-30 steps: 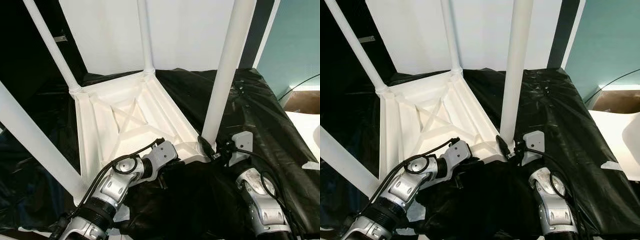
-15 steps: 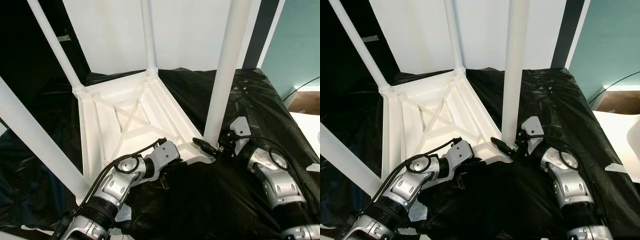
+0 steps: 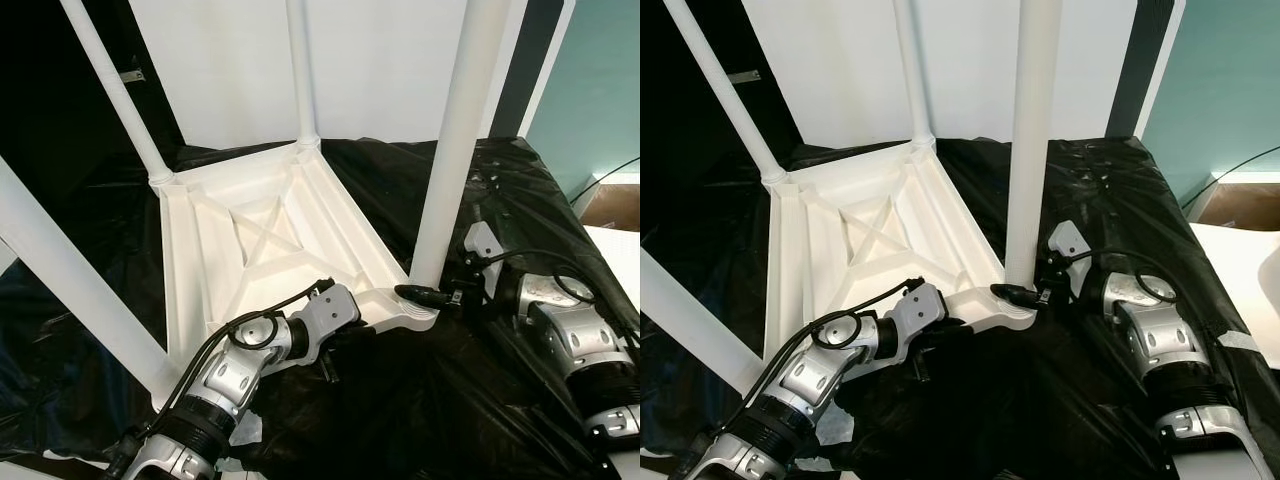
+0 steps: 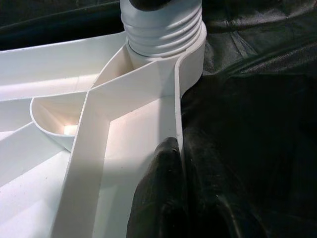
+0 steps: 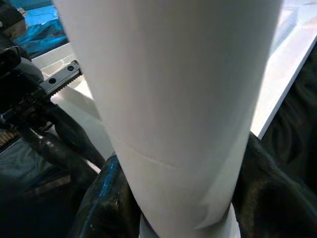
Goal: Building children table
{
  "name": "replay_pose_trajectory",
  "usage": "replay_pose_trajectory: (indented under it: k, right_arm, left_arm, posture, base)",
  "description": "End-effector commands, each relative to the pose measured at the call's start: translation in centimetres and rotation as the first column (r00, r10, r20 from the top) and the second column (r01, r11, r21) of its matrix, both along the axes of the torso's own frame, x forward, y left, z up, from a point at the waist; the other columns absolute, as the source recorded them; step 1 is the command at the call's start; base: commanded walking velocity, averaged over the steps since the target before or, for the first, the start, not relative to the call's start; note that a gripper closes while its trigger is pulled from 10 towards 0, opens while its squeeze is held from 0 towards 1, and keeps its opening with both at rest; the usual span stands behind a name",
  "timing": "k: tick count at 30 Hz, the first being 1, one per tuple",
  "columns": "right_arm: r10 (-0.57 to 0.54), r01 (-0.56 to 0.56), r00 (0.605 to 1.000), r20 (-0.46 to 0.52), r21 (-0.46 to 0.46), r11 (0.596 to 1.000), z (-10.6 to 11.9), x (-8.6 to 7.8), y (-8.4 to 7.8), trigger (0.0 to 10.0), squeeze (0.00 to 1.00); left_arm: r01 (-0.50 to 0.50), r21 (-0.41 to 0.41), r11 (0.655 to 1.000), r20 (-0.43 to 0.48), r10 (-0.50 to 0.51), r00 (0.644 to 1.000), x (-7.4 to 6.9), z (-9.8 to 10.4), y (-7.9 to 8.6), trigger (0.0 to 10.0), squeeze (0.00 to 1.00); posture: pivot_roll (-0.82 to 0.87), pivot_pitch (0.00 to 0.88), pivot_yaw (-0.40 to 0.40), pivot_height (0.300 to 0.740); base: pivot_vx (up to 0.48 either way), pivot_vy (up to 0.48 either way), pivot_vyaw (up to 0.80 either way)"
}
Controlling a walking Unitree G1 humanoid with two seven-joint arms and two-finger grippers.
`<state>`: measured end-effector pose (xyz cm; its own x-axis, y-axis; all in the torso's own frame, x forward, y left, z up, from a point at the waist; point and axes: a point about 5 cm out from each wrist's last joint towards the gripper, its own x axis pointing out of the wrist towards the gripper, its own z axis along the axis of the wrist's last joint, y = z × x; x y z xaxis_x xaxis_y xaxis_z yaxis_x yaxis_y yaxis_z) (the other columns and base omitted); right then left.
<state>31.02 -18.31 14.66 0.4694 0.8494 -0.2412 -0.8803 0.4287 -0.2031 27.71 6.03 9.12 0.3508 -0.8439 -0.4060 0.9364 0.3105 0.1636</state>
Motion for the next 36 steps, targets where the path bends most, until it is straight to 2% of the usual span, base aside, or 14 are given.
replay_pose_trajectory:
  k: [1, 6, 7, 8, 13, 17, 21, 22, 23, 24, 29, 30, 34, 36]
  right_arm:
    - [0.090, -0.087, 0.991, -0.099, 0.038, 0.995, -1.3, -0.7, 0.9, 0.0, 0.00]
    - [-0.037, 0.050, 0.996, -0.076, 0.181, 0.982, -1.8, -1.6, 2.4, 0.0, 0.00]
    - [-0.161, 0.166, 0.986, -0.041, 0.237, 0.957, -1.9, -1.8, 2.9, 0.0, 0.00]
    - [-0.338, 0.325, 0.941, -0.009, 0.301, 0.896, -2.1, -2.2, 3.2, 0.0, 0.00]
    - [-0.474, 0.440, 0.880, 0.019, 0.342, 0.830, -2.3, -2.9, 3.4, 0.0, 0.00]
    - [-0.697, 0.622, 0.713, 0.076, 0.390, 0.679, -1.9, -3.3, 2.3, 0.0, 0.00]
    - [-0.709, 0.632, 0.700, 0.089, 0.387, 0.672, -1.8, -3.3, 2.2, 0.0, 0.00]
    - [-0.682, 0.619, 0.729, 0.061, 0.365, 0.695, -2.0, -3.3, 2.4, 3.8, 0.00]
    - [-0.682, 0.619, 0.729, 0.061, 0.365, 0.695, -2.0, -3.3, 2.4, 3.8, 0.00]
    - [-0.635, 0.582, 0.771, 0.039, 0.361, 0.729, -2.2, -3.3, 2.7, 10.0, 1.00]
    - [-0.462, 0.434, 0.886, 0.031, 0.293, 0.852, -2.7, -3.7, 3.8, 10.0, 1.00]
    - [-0.379, 0.359, 0.925, 0.033, 0.260, 0.897, -2.7, -3.6, 3.9, 10.0, 0.00]
    - [-0.199, 0.187, 0.978, 0.056, 0.177, 0.966, -2.1, -3.2, 3.6, 10.0, 0.00]
    - [-0.142, 0.132, 0.988, 0.067, 0.136, 0.982, -1.8, -2.8, 3.1, 10.0, 0.00]
  left_arm:
    - [-0.046, 0.139, 0.989, -0.174, 0.070, 0.982, -1.6, -4.5, 1.7, 10.0, 0.14]
    - [-0.045, 0.140, 0.989, -0.174, 0.069, 0.982, -1.6, -4.5, 1.7, 10.0, 0.14]
    - [-0.046, 0.141, 0.989, -0.174, 0.071, 0.982, -1.6, -4.5, 1.8, 10.0, 0.15]
    - [-0.051, 0.142, 0.989, -0.173, 0.076, 0.982, -1.6, -4.5, 1.9, 10.0, 0.14]
    - [-0.056, 0.141, 0.988, -0.173, 0.080, 0.982, -1.7, -4.5, 1.9, 10.0, 0.14]
    - [-0.048, 0.148, 0.988, -0.177, 0.075, 0.981, -1.7, -4.6, 2.1, 10.0, 0.14]
    - [-0.043, 0.147, 0.988, -0.173, 0.068, 0.982, -1.5, -4.4, 1.9, 10.0, 0.14]
    - [-0.043, 0.146, 0.988, -0.170, 0.068, 0.983, -1.4, -4.3, 1.9, 10.0, 0.15]
    - [-0.043, 0.146, 0.988, -0.170, 0.068, 0.983, -1.4, -4.3, 1.9, 10.0, 0.15]
    - [-0.042, 0.146, 0.988, -0.169, 0.067, 0.983, -1.4, -4.3, 1.9, 10.0, 0.14]
    - [-0.040, 0.149, 0.988, -0.169, 0.065, 0.984, -1.4, -4.4, 1.9, 10.0, 0.14]
    - [-0.040, 0.150, 0.988, -0.169, 0.065, 0.984, -1.4, -4.4, 1.9, 10.0, 0.14]
    - [-0.037, 0.154, 0.987, -0.166, 0.063, 0.984, -1.4, -4.6, 1.9, 10.0, 0.11]
    - [-0.035, 0.156, 0.987, -0.165, 0.061, 0.984, -1.4, -4.6, 1.8, 10.0, 0.00]
  posture:
    - [-0.02, 0.000, 0.036, 0.740]
    - [-0.02, 0.000, 0.036, 0.740]
    - [-0.02, 0.000, 0.036, 0.740]
    - [-0.01, 0.000, 0.026, 0.740]
    - [-0.01, 0.000, 0.026, 0.740]
    - [-0.01, 0.000, 0.037, 0.740]
    - [-0.01, 0.000, 0.037, 0.740]
    - [-0.02, 0.000, 0.044, 0.740]
    - [-0.02, 0.000, 0.044, 0.740]
    - [-0.02, 0.000, 0.044, 0.740]
    - [-0.03, 0.000, 0.047, 0.740]
    - [-0.04, 0.000, 0.048, 0.740]
    - [-0.04, 0.000, 0.048, 0.740]
    - [-0.04, 0.000, 0.048, 0.740]
  base:
    - [0.000, 0.000, 0.00]
    - [0.000, 0.000, 0.00]
    - [0.000, 0.000, 0.00]
    - [0.000, 0.000, 0.00]
    - [0.000, 0.000, 0.00]
    - [0.000, 0.000, 0.00]
    - [0.000, 0.000, 0.00]
    - [0.000, 0.000, 0.00]
    - [0.000, 0.000, 0.00]
    - [0.000, 0.000, 0.00]
    - [0.000, 0.000, 0.00]
    - [0.000, 0.000, 0.00]
    - [0.000, 0.000, 0.00]
    - [0.000, 0.000, 0.00]
